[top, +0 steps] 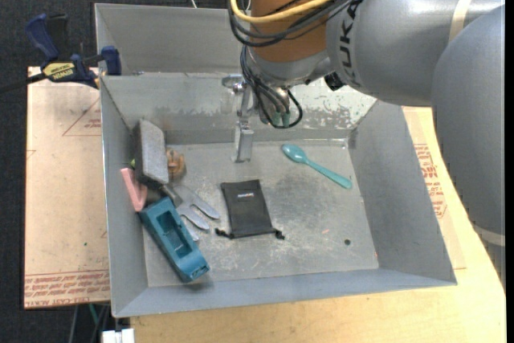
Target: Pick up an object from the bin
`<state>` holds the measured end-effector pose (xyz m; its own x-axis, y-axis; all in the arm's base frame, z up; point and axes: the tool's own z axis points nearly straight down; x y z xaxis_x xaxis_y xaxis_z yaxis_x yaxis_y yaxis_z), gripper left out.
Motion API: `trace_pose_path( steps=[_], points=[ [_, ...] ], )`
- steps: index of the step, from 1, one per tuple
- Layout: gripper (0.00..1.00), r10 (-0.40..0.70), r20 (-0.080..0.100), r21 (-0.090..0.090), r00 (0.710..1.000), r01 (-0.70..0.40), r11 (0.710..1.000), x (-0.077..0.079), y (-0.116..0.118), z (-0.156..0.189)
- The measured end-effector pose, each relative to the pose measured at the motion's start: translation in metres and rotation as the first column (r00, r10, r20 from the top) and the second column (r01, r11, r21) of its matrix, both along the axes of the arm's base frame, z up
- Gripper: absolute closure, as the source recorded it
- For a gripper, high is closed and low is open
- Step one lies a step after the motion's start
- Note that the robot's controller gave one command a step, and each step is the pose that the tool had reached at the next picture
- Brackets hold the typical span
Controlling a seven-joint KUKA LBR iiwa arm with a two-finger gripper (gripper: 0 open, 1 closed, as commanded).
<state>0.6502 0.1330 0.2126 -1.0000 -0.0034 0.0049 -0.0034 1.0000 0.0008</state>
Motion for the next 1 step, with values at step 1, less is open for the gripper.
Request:
trace_pose_path(
  steps=[1],
  points=[
    [0.00, -0.002, 0.006, 0.001, 1.000, 0.002, 1.000, 0.0007, -0.0008, 0.0052]
  ],
)
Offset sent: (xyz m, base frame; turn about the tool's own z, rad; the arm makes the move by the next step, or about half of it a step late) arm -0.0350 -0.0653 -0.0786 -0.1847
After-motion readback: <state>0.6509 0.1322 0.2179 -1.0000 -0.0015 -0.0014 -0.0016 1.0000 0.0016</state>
